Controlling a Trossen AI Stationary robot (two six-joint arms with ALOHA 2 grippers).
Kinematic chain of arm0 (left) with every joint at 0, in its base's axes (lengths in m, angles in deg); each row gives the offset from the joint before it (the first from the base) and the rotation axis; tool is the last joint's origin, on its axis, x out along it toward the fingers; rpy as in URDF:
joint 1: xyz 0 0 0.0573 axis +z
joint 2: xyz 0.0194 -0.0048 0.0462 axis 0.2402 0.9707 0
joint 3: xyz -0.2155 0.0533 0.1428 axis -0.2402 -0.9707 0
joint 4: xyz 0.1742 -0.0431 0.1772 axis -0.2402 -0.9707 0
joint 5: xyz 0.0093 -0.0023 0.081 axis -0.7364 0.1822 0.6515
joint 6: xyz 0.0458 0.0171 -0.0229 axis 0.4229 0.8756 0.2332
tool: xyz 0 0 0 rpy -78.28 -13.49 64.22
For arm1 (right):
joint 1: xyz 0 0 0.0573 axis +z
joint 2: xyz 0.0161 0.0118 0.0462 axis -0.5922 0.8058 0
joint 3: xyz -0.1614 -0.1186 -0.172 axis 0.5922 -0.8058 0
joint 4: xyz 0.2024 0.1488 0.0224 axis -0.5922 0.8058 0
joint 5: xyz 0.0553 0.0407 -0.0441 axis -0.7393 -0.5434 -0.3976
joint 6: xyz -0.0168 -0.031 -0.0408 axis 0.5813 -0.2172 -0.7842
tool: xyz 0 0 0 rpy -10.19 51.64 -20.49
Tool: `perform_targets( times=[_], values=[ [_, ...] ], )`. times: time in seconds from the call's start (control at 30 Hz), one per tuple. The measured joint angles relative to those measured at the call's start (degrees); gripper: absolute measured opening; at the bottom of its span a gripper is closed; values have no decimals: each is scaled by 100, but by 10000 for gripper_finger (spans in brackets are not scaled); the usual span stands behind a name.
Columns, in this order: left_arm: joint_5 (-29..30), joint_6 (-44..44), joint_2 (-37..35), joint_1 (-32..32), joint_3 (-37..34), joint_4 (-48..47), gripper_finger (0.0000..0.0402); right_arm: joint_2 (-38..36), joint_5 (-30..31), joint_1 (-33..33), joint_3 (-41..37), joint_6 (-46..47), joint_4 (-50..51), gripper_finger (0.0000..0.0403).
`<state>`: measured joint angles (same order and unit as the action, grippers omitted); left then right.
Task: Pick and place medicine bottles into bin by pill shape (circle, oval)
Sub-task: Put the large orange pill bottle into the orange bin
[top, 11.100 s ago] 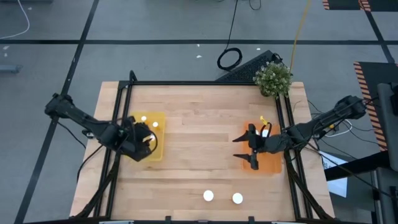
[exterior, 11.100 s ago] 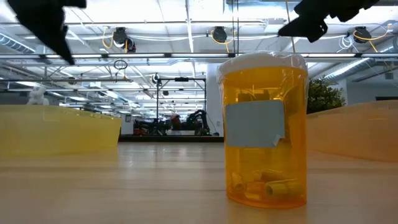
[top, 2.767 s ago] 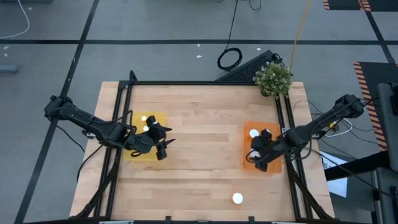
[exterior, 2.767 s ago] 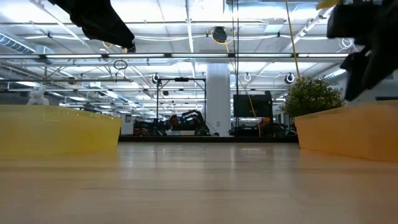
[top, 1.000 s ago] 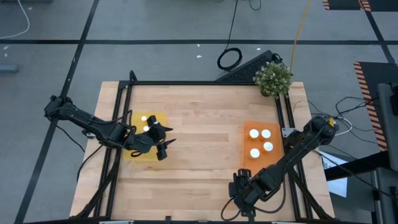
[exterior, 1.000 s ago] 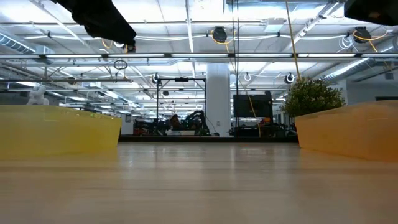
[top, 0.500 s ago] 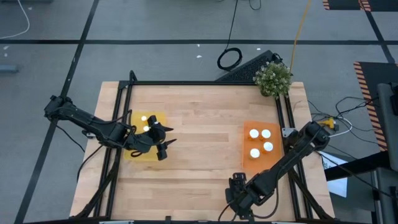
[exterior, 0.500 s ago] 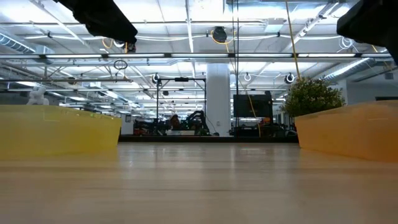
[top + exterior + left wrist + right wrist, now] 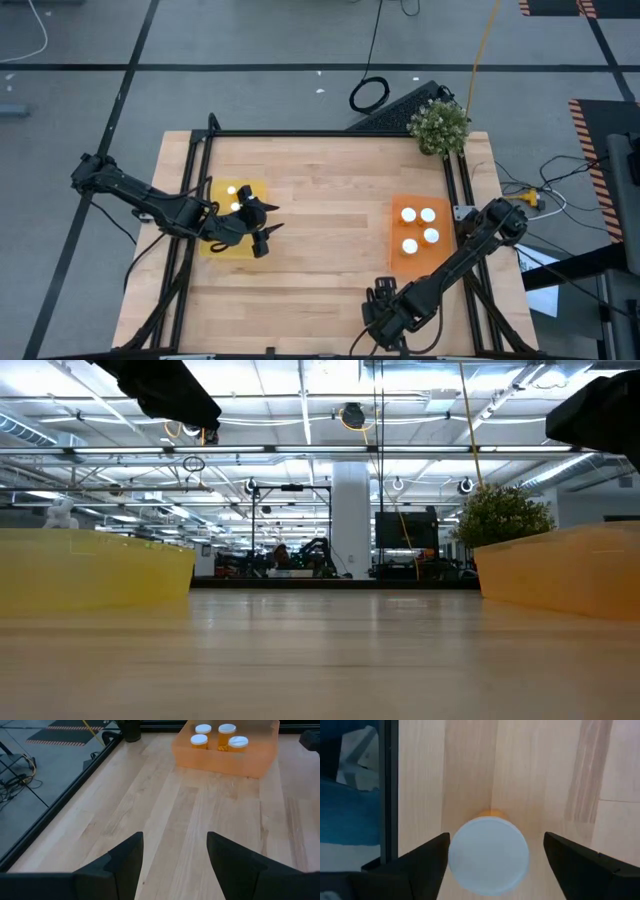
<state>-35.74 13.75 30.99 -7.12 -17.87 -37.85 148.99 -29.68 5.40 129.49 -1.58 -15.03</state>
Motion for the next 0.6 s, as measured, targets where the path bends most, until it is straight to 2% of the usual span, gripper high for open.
perform_targets(
  times=[0.4, 0.6],
  values=[
    [2, -1, 0, 0, 0, 3, 223, -19, -23, -5, 0, 271, 311, 207],
    [0, -1, 0, 0, 0, 5, 223, -240, -15, -13, 0, 319, 415, 204]
  ],
)
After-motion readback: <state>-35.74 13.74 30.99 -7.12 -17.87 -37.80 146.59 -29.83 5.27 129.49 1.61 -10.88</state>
